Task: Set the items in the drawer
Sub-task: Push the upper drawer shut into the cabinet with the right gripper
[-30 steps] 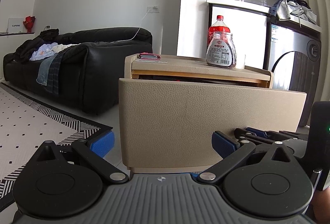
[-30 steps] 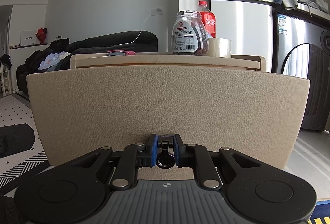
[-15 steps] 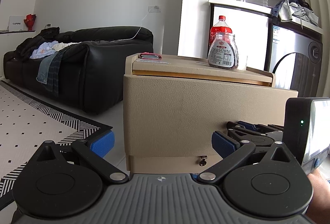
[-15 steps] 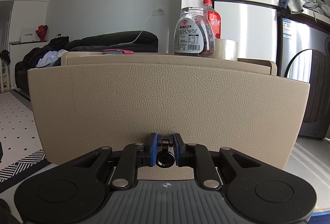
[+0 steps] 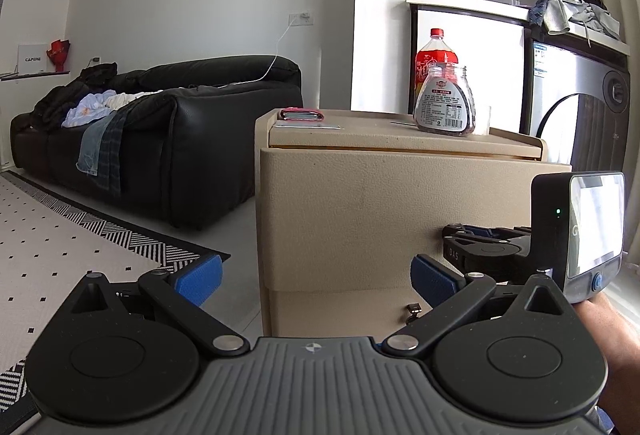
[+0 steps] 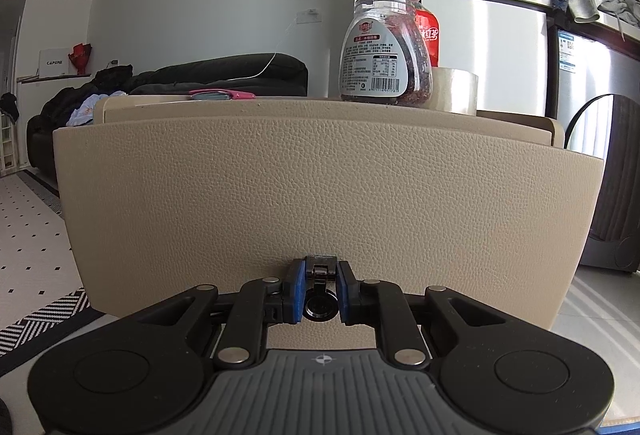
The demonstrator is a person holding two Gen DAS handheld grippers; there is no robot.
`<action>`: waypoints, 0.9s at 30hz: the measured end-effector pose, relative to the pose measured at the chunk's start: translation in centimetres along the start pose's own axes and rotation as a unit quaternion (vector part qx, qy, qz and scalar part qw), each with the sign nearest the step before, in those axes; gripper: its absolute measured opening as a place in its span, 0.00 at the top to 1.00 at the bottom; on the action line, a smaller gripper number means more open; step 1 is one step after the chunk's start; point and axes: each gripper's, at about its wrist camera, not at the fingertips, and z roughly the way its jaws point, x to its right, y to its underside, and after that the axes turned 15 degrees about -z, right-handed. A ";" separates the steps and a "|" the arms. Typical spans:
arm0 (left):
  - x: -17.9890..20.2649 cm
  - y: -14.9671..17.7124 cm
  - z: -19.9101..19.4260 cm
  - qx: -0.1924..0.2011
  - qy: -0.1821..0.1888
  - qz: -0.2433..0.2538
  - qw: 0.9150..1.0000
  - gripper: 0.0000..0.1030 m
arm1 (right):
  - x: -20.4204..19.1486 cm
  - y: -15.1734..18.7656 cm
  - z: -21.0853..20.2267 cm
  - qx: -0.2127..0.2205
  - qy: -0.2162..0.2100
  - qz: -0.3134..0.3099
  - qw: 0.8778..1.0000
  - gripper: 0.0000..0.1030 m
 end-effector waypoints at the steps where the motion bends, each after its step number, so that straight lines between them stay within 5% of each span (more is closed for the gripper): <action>1: 0.0 -0.1 0.1 0.001 -0.001 -0.002 1.000 0.00 | 0.0 -0.1 0.2 0.000 0.001 -0.001 1.000 0.82; 27: 0.0 -0.1 1.3 -0.008 0.000 -0.011 1.000 0.00 | 0.0 -1.2 3.9 0.003 0.003 -0.016 1.000 0.82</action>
